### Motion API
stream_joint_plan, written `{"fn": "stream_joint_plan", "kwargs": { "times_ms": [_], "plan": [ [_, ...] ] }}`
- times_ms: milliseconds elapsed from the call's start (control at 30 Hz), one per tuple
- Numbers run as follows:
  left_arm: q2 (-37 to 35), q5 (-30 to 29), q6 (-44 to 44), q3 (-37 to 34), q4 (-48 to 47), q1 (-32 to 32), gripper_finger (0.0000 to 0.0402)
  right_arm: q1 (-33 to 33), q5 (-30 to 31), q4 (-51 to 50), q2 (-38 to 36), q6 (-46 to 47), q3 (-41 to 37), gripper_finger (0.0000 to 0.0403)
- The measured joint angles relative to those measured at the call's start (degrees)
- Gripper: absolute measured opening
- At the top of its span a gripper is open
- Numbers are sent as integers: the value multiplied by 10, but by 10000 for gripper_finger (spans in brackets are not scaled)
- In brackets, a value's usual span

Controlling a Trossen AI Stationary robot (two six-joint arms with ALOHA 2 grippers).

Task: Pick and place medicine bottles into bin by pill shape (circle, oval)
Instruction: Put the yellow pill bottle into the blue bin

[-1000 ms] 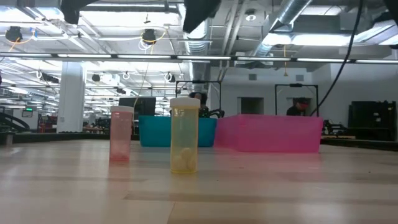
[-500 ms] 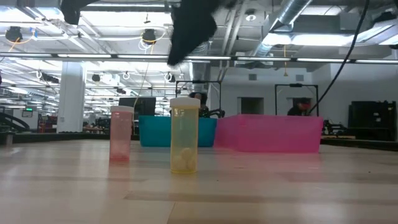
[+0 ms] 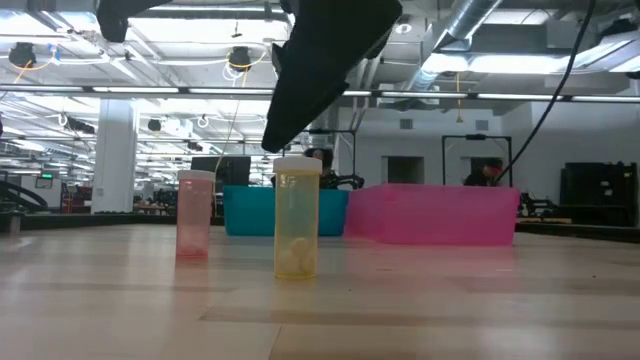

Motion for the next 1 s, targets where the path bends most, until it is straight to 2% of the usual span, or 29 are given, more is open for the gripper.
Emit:
{"fn": "stream_joint_plan", "kwargs": {
  "times_ms": [1000],
  "plan": [
    [0, -1, 0, 0, -11, 0, 259, 13, 17, -7, 21, 24, -2, 239]
  ]
}}
